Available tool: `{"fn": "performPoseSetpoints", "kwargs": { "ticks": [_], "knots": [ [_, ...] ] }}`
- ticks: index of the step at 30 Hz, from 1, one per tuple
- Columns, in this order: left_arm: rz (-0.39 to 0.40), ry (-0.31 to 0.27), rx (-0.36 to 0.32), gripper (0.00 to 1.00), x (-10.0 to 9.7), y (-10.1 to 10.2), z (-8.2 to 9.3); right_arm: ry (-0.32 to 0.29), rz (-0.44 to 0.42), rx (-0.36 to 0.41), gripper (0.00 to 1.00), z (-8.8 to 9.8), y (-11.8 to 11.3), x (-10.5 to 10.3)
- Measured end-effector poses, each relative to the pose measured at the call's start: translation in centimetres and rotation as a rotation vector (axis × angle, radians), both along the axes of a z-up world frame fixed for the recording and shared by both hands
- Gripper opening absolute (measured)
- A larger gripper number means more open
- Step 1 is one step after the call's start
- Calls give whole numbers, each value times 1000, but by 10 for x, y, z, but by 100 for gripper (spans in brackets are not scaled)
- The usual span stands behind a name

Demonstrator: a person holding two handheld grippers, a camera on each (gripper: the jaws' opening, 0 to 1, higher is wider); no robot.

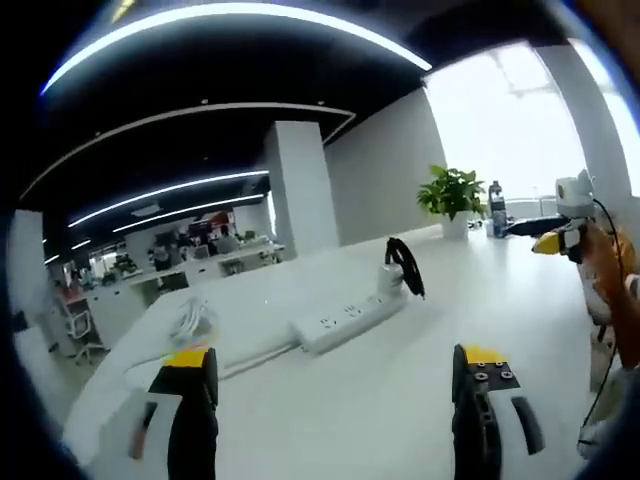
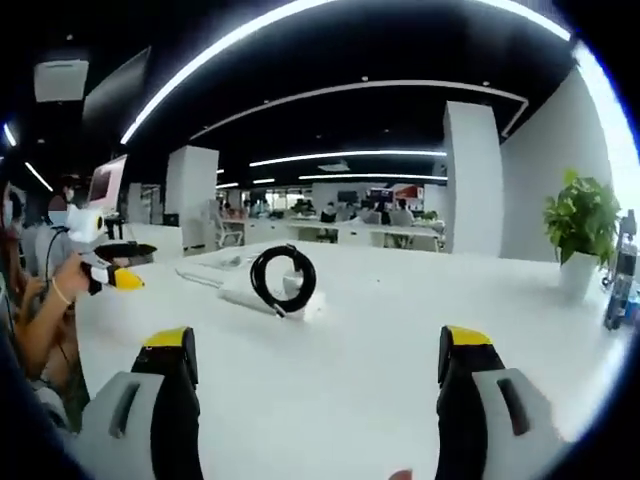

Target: Straighten the power strip on the desk, plug the charger into it

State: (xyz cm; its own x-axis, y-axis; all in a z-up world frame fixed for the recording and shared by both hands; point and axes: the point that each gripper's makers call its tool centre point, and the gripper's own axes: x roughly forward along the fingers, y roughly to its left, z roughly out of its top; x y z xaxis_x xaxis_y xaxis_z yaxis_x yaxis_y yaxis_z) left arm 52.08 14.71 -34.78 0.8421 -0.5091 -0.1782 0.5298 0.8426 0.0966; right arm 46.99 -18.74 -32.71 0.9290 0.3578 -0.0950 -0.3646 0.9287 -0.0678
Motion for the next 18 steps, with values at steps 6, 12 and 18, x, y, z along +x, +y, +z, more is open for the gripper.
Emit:
{"fn": "performPoseSetpoints", "kwargs": {
  "ticks": [6, 12, 18],
  "knots": [
    [20, 13, -17, 99, -14, 3, -11, 21, 2, 25, 99, -12, 1, -8],
    [47, 16, -40, 99, -22, 9, -13, 44, -20, 43, 98, -25, -8, -19],
    [59, 28, -44, 99, -29, 14, -18, 67, -65, 41, 98, -39, -19, -27]
  ]
}}
